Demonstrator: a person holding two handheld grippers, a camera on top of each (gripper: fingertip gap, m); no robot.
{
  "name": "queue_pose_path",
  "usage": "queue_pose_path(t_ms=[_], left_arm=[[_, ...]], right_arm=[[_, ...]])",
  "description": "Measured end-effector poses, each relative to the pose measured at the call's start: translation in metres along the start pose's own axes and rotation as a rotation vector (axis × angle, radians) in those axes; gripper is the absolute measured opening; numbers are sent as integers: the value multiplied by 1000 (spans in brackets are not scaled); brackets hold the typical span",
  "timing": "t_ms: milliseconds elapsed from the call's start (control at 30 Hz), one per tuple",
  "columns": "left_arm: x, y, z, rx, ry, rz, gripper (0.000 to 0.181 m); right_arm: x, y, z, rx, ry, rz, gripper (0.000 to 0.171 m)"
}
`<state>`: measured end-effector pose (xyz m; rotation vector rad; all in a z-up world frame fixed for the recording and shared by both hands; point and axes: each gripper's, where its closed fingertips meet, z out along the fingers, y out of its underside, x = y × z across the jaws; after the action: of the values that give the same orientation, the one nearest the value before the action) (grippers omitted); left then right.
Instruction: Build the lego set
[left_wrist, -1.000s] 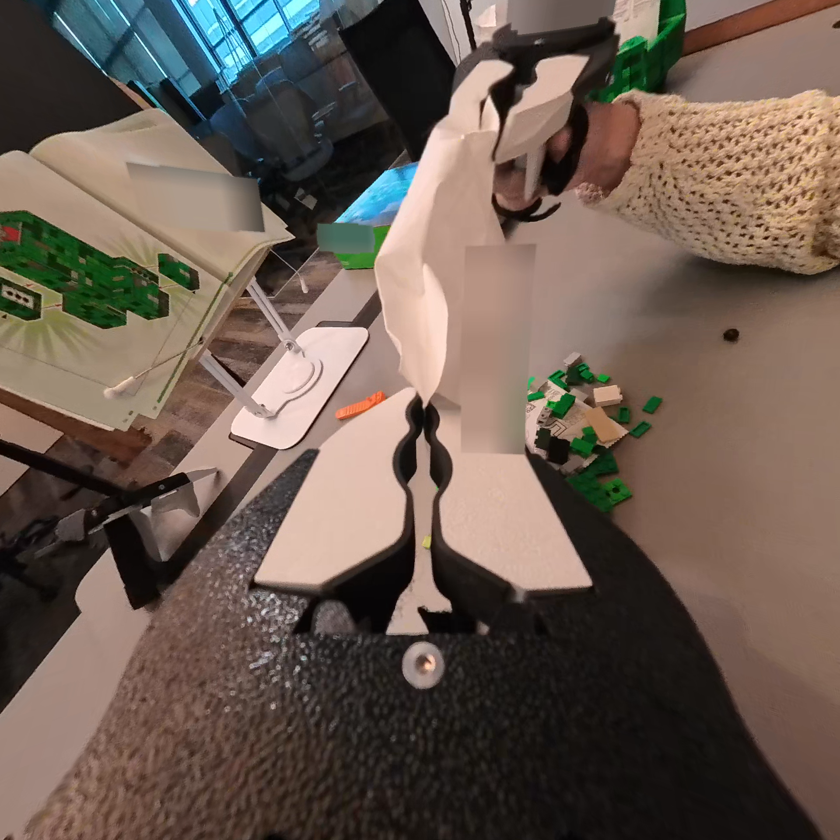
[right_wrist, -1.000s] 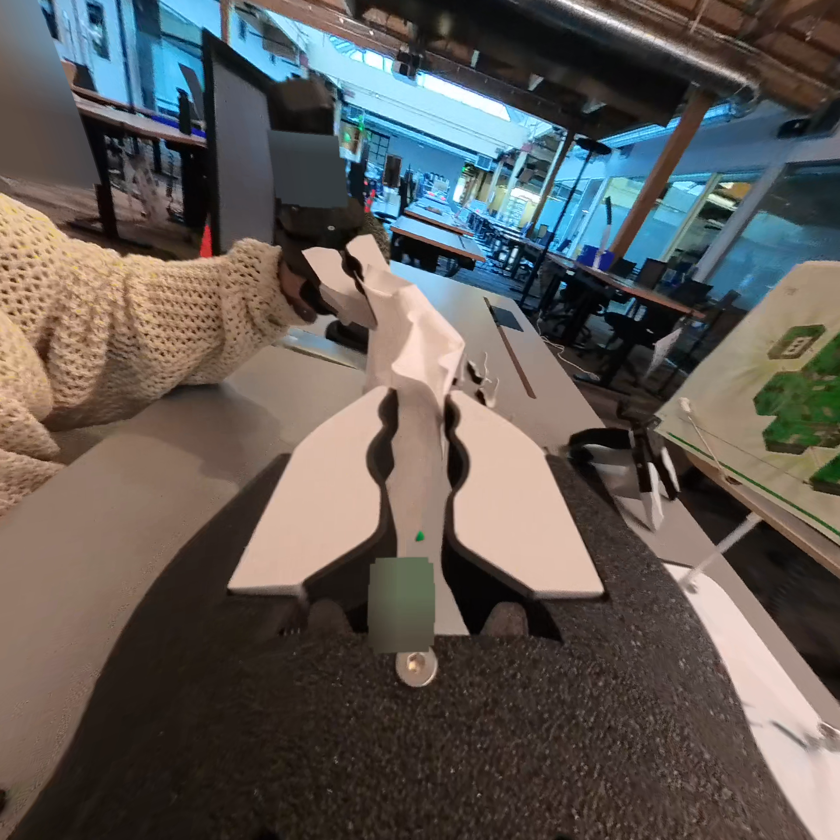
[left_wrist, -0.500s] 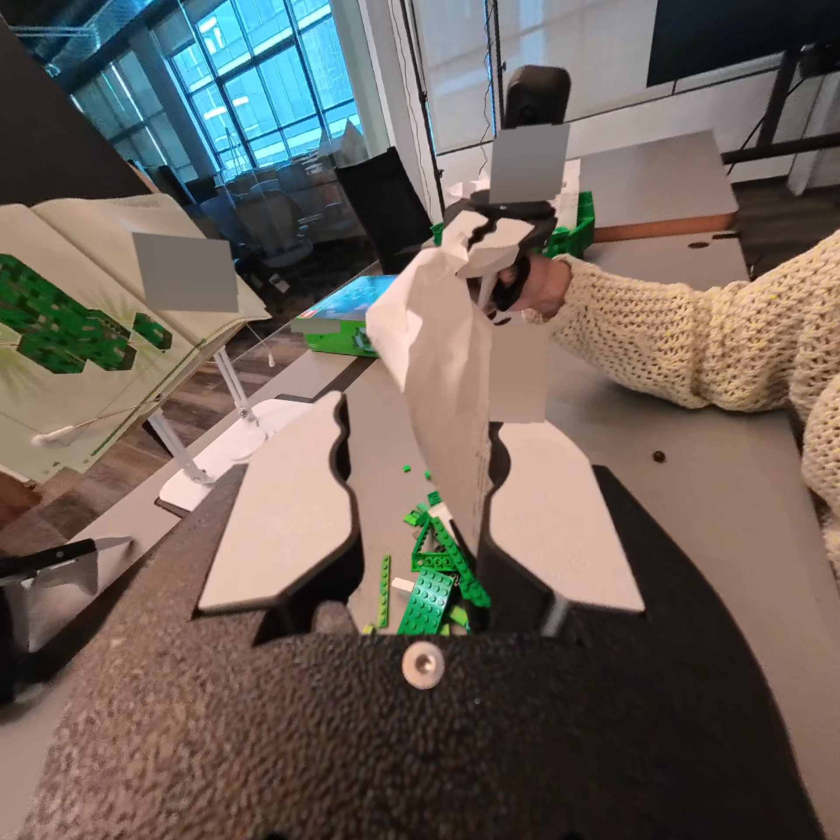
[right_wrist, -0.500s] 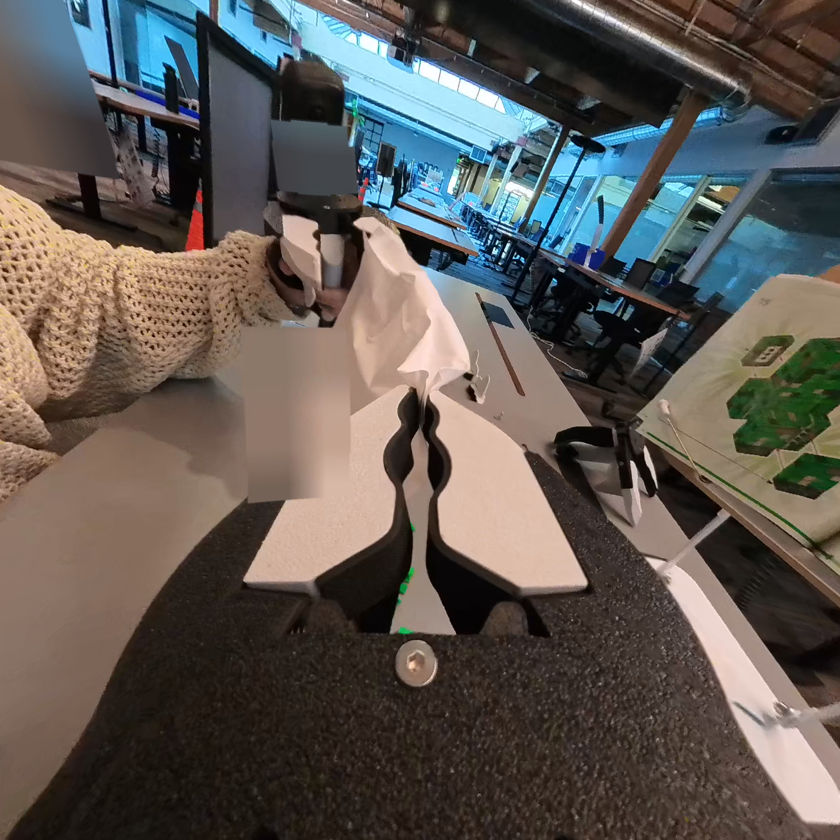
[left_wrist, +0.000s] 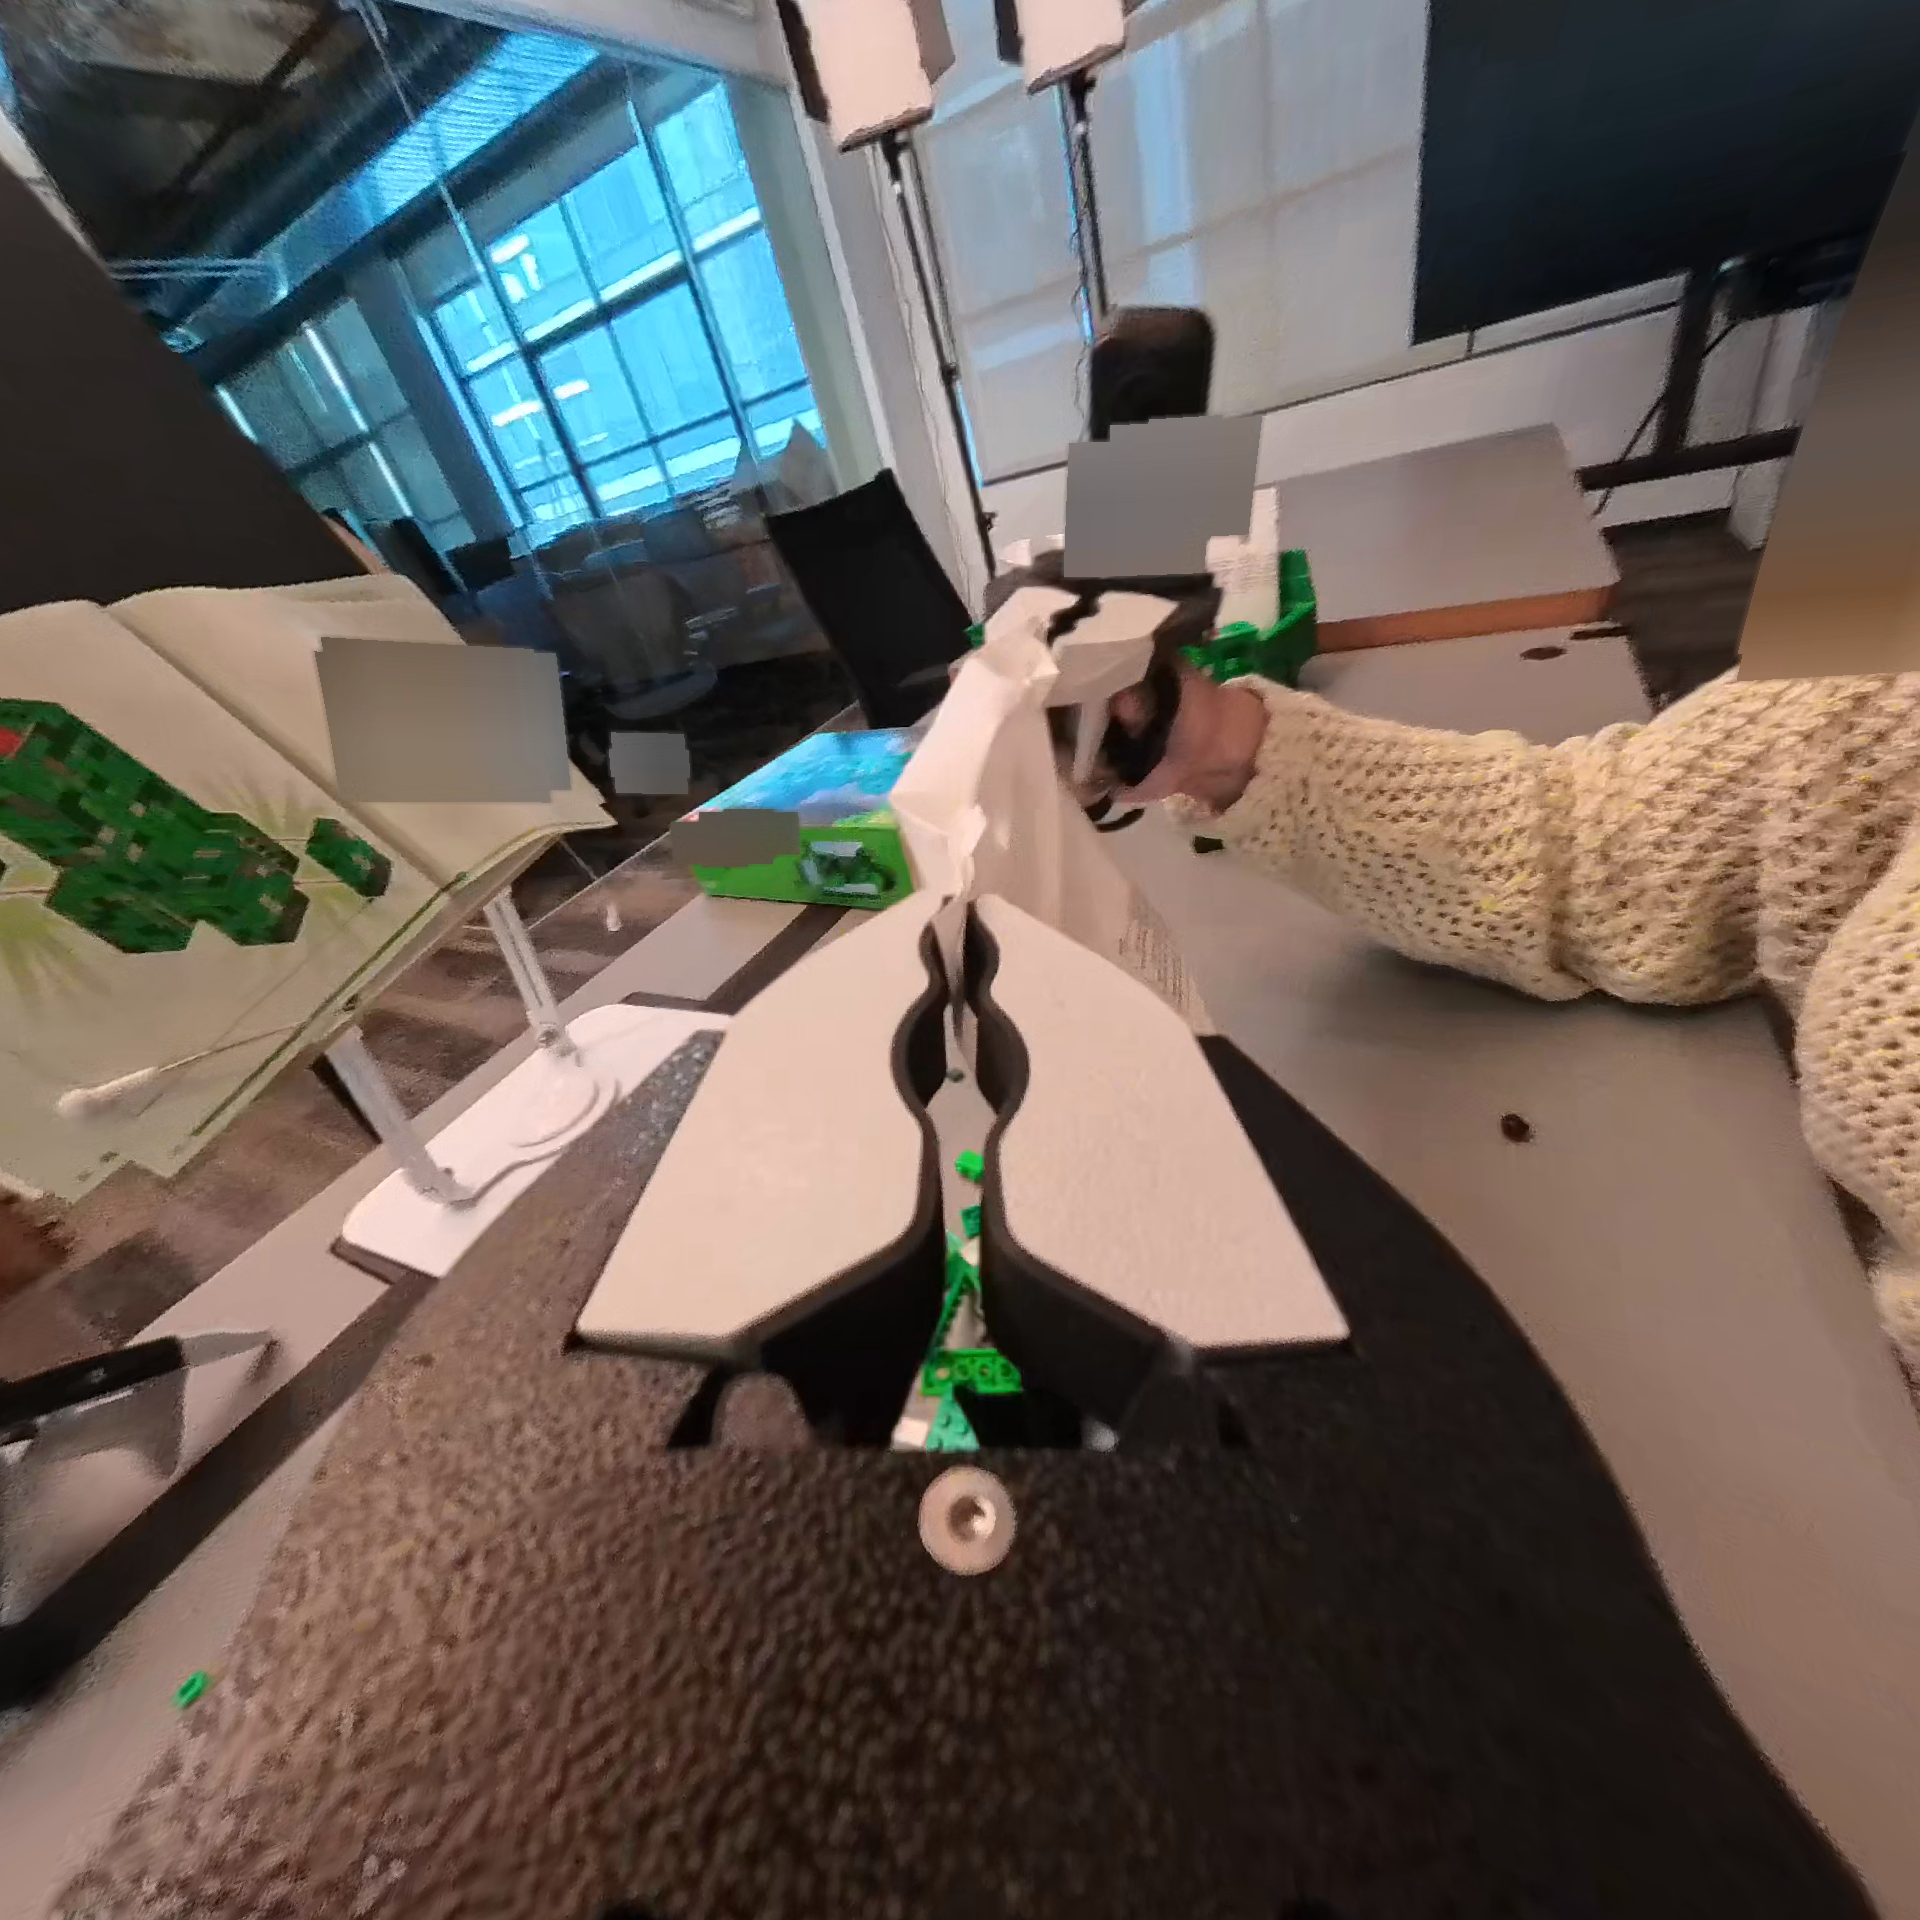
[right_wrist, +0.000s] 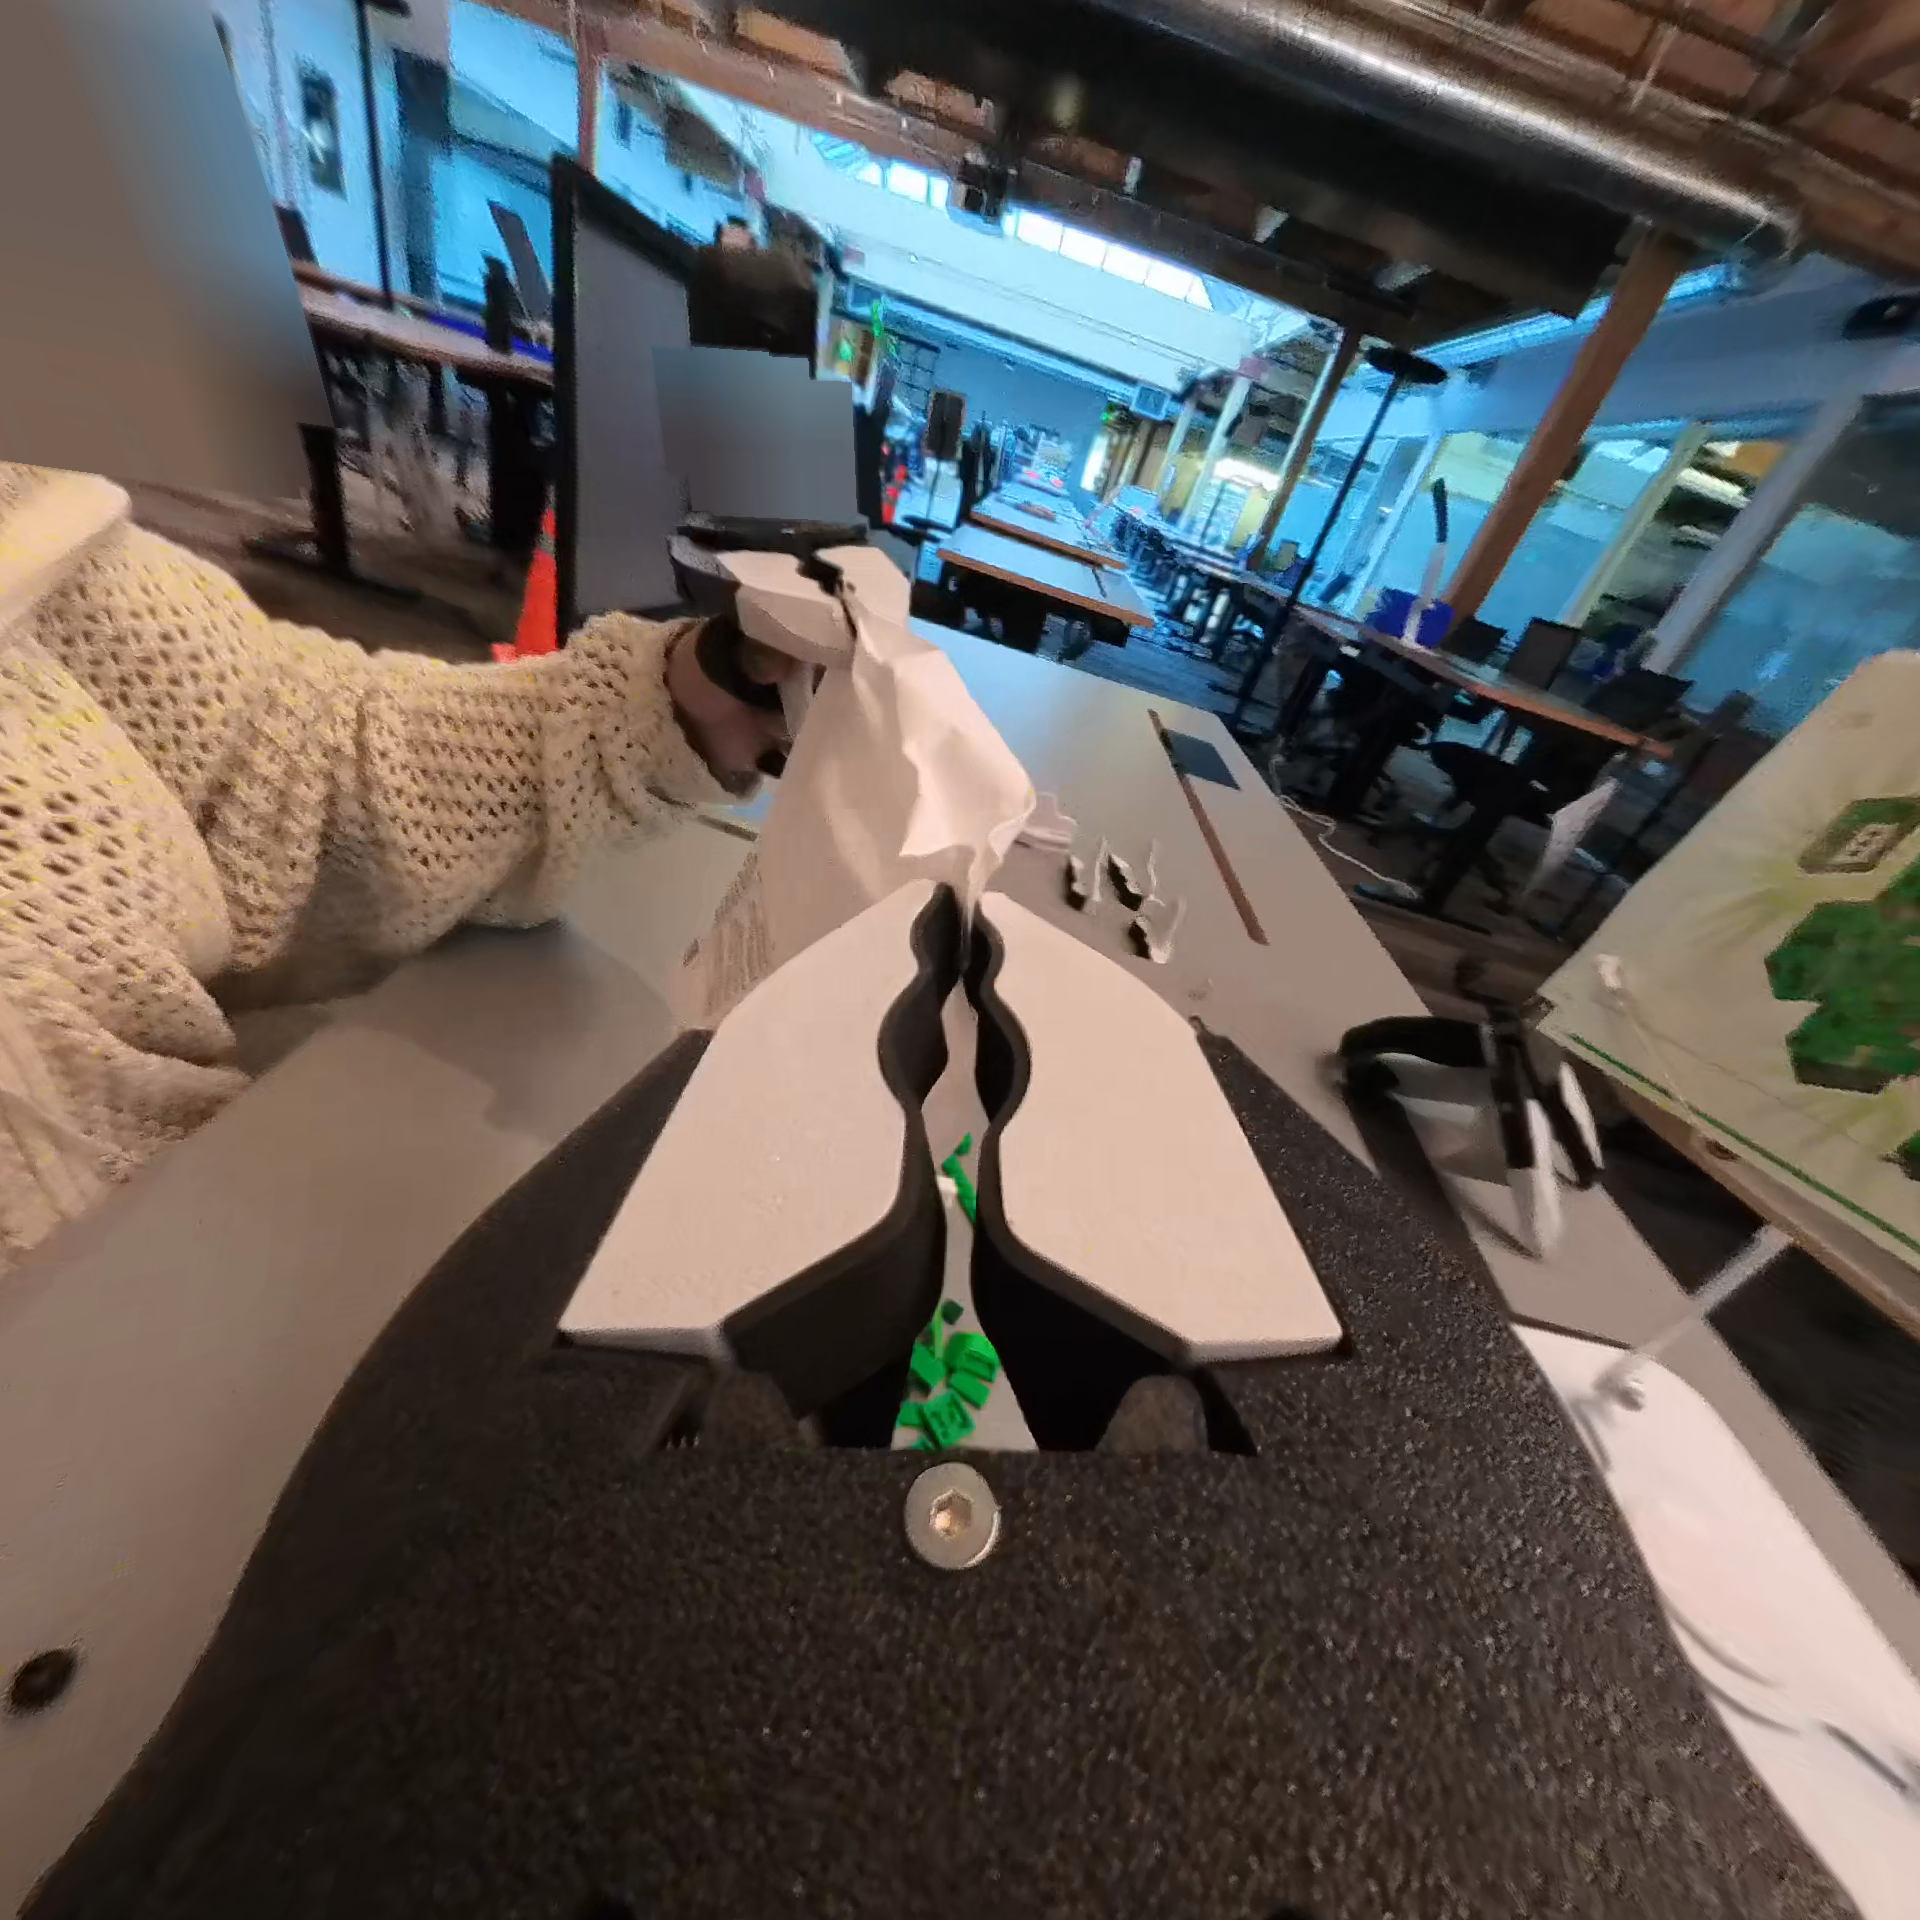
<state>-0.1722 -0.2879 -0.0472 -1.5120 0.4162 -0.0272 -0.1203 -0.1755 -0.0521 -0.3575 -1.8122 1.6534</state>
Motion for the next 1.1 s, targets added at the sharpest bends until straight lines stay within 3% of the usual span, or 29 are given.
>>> queue_pose_path(t_ms=[233,300,333,400,433,467,500,567,633,700,733,800,900,1000,1067,1100], left_arm=[[-1,2,-2,116,8,-124,4],[-6,22,0,34,-31,-191,64],[-2,36,4,-33,1,-228,73],[14,51,11,-94,88,-265,62],[20,58,13,-126,114,-266,44],[25,65,15,-155,131,-260,4],[23,68,17,-162,113,-253,0],[15,65,18,-115,61,-237,0],[9,55,15,-26,40,-252,0],[7,50,13,18,52,-274,0],[8,51,14,14,61,-277,0],[11,52,15,3,74,-272,0],[10,46,12,13,54,-228,0],[5,33,14,18,2,-163,0],[2,17,17,27,-55,-80,0],[-1,11,20,9,-99,-21,0]], right_arm=[[6,3,2,60,-14,83,0],[9,-6,-2,122,-2,107,0],[12,-6,-3,121,11,114,1],[15,-6,-4,115,38,105,1],[15,-7,-4,117,45,109,1],[16,-9,-4,128,56,113,1],[18,-11,-3,147,73,109,1],[28,-9,-5,156,155,116,38],[31,16,1,-5,124,237,75],[25,29,7,-46,69,261,68],[21,28,10,-30,49,261,55],[13,27,12,-39,-13,253,0],[4,24,10,-63,-50,211,0],[8,20,6,-76,59,223,2],[18,19,-14,-129,239,230,65],[16,14,-29,-152,303,214,81]])
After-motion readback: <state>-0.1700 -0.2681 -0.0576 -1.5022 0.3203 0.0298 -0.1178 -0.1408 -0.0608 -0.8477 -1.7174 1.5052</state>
